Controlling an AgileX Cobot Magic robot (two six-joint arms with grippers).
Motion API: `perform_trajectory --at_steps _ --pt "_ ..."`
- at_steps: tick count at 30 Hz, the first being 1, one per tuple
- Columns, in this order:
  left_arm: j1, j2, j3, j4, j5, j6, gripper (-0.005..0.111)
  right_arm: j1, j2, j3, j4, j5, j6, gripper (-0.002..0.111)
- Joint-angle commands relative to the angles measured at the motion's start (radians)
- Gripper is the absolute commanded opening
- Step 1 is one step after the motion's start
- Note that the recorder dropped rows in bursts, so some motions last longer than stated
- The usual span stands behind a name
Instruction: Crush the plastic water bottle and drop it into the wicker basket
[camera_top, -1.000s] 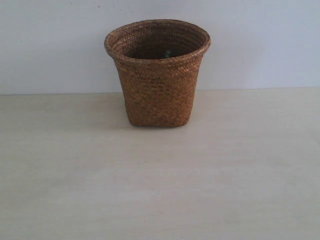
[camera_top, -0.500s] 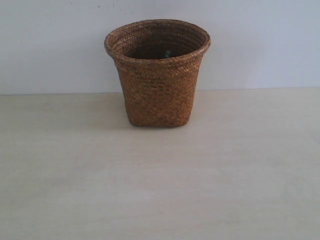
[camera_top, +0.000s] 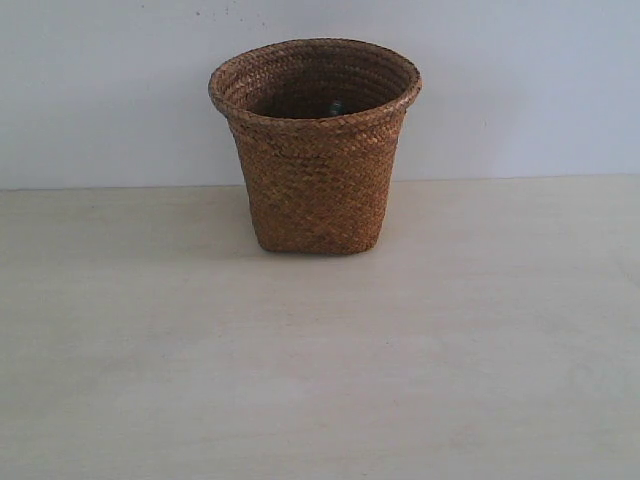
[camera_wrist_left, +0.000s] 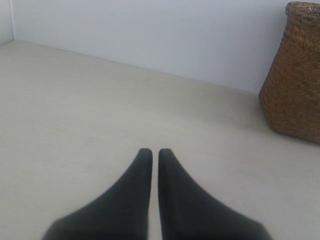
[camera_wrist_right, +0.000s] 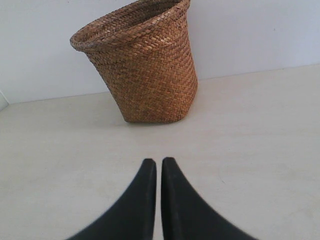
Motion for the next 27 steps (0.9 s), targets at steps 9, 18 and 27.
perform_trajectory --at_steps 9,18,27 --pt "0.002 -0.002 0.004 -0.011 -0.010 0.000 0.004 -0.003 -0.002 0.000 -0.003 0.012 0.000 0.000" --pt "0.002 -0.002 0.004 -0.011 -0.010 0.000 0.004 -0.283 -0.002 0.000 -0.277 0.051 0.000 0.000" --pt "0.002 -0.002 0.004 -0.011 -0.010 0.000 0.004 -0.439 -0.202 0.054 -0.412 0.223 0.000 0.000"
